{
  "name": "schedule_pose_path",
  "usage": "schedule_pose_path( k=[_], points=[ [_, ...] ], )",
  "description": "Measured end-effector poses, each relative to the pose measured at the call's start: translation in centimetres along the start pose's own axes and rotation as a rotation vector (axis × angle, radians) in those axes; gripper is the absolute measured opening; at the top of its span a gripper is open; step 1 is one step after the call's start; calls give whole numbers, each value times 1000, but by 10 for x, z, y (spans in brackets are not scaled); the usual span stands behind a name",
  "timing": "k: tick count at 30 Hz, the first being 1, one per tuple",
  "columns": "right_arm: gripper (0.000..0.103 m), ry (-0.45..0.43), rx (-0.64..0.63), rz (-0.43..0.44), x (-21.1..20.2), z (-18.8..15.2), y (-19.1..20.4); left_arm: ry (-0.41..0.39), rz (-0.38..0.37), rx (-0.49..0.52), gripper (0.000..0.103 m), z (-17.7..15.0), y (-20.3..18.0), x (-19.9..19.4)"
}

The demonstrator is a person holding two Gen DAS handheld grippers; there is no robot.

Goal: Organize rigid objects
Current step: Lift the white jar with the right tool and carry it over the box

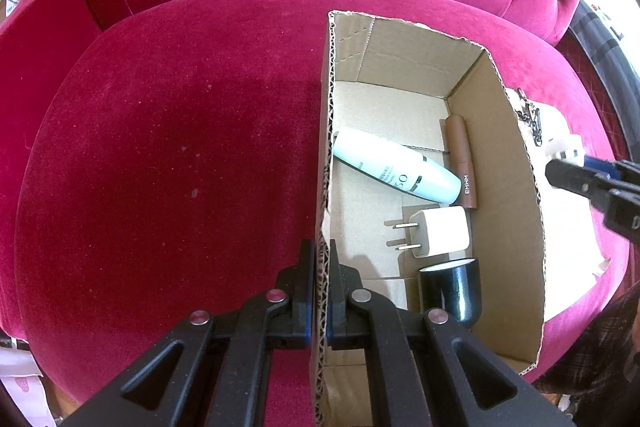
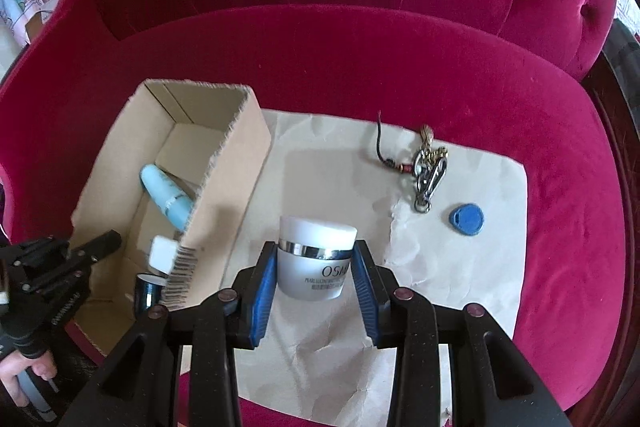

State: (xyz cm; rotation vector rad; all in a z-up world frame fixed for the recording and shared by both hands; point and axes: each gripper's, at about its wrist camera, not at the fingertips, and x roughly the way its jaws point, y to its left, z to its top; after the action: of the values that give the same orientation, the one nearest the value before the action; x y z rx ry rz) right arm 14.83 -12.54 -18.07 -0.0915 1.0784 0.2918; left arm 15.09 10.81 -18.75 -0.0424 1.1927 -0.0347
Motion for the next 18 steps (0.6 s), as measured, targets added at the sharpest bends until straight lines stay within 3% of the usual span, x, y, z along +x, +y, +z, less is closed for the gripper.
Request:
schedule_pose_path(
  k=[9, 18],
  points=[
    [39, -46, -50, 27, -37, 16, 17, 0, 0, 0, 3, 0, 0, 0],
    [39, -74, -129, 69, -45, 35, 49, 0, 1, -1, 3, 0, 0, 0]
  ],
)
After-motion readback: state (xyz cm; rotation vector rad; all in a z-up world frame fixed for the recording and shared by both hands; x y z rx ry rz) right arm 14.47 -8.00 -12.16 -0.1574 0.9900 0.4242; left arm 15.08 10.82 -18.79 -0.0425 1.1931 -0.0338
